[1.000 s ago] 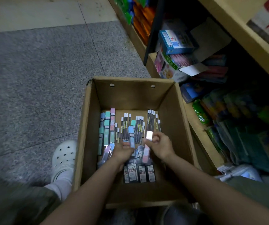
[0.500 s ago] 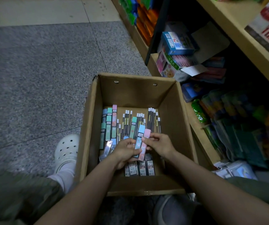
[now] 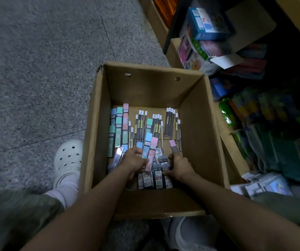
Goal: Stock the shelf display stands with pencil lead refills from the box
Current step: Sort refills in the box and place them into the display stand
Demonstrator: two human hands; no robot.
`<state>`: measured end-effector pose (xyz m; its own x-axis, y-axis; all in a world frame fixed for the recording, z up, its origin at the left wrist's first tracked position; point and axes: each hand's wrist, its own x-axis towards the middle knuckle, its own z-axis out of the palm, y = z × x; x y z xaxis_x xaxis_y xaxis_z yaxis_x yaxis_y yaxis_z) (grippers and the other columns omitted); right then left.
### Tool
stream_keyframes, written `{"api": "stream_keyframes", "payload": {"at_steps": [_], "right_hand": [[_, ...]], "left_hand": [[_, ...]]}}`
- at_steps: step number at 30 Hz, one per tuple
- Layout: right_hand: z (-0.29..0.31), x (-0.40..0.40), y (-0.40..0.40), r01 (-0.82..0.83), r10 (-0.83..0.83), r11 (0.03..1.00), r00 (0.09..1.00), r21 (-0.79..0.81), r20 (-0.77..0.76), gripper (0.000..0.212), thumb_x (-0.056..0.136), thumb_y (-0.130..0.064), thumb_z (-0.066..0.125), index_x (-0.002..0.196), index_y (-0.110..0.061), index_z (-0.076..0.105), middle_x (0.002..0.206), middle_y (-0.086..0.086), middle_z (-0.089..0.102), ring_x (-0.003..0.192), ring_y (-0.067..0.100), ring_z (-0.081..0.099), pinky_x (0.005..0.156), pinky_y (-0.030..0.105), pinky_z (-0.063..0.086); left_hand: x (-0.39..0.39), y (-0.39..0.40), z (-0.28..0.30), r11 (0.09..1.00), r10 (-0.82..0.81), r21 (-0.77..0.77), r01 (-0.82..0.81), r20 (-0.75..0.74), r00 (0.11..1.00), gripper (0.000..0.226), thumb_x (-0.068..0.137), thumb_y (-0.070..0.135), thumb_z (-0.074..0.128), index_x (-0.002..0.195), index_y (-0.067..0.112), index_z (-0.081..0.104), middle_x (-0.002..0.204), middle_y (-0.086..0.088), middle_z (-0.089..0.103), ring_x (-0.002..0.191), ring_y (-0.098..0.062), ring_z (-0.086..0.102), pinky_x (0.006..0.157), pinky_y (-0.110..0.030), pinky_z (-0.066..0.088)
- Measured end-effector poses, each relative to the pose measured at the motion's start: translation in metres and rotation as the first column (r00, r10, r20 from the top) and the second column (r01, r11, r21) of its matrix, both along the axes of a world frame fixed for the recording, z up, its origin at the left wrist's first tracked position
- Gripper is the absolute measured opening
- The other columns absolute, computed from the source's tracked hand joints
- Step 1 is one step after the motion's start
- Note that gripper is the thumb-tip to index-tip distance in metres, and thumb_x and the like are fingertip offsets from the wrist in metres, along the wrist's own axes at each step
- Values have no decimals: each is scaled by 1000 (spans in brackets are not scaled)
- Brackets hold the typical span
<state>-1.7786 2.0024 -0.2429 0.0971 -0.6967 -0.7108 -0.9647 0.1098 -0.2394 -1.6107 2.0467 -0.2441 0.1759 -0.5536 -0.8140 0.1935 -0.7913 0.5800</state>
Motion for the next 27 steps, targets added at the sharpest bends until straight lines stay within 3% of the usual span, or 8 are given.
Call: {"api": "stream_keyframes", "payload": {"at_steps": [3, 6, 8, 11, 15, 18, 23, 27], "right_hand": [[-3, -2, -7, -24, 25, 999, 1000, -23, 7, 48, 81, -16, 76, 120, -20, 48, 116, 7, 62, 106, 25, 61, 94, 42, 53], [-2, -4, -14, -13, 20, 993, 998, -115, 60, 31, 87, -8, 68, 112, -18, 52, 111, 7, 63, 102, 25, 62, 91, 40, 53], [5, -3, -18, 1, 27, 977, 991, -212, 129, 18, 89, -3, 62, 102, -15, 57, 103, 4, 64, 97, 22, 63, 83, 27, 52], [33, 6, -26, 55, 37, 940, 965, -336, 261, 17, 89, -2, 61, 98, -16, 61, 95, -2, 61, 86, 12, 60, 66, 7, 38], [100, 16, -45, 185, 43, 856, 905, -482, 424, 23, 83, -3, 68, 105, -10, 65, 95, 6, 69, 84, 16, 62, 70, 15, 39], [168, 11, -62, 245, 77, 772, 880, -586, 469, 28, 83, -8, 70, 110, -12, 66, 93, -1, 65, 78, 6, 57, 67, 10, 35], [273, -28, -70, 311, 126, 574, 880, -758, 457, 19, 81, -16, 73, 98, -22, 68, 79, -13, 62, 60, -11, 52, 58, -2, 34], [325, -66, -57, 363, 117, 489, 874, -794, 471, 19, 83, -18, 72, 91, -32, 61, 78, -17, 65, 65, -2, 58, 58, 6, 41]], "left_hand": [[1, 0, -5, 1000, 9, 0, -9, -12, 1000, 23, 86, -9, 62, 95, 12, 57, 100, -12, 66, 86, -27, 67, 68, -39, 59], [2, -1, -4, 999, 31, -18, -31, 5, 999, 25, 88, -8, 61, 108, 7, 58, 103, -13, 66, 91, -29, 66, 77, -41, 57], [1, -3, 2, 999, 31, -41, -31, 14, 999, 30, 89, -9, 59, 117, 3, 56, 102, -13, 67, 90, -27, 65, 79, -40, 56], [3, -11, 22, 995, -2, -99, 2, -1, 1000, 30, 91, -7, 57, 119, 3, 56, 99, -10, 68, 80, -21, 67, 59, -31, 59], [12, -38, 74, 959, -118, -255, 120, 24, 993, 33, 89, -6, 60, 121, 3, 57, 98, -6, 71, 88, -21, 69, 77, -38, 60], [17, -68, 131, 883, -194, -419, 211, 83, 977, 31, 88, -13, 58, 118, -6, 58, 82, -6, 63, 72, -16, 62, 58, -26, 57], [0, -110, 230, 708, -349, -560, 430, 251, 903, 33, 88, -11, 59, 120, -3, 58, 109, -14, 65, 73, -7, 65, 65, -15, 53], [-40, -117, 263, 662, -380, -656, 363, 125, 917, 37, 90, -12, 55, 125, -1, 55, 115, -16, 64, 90, -21, 63, 65, -25, 58]]}}
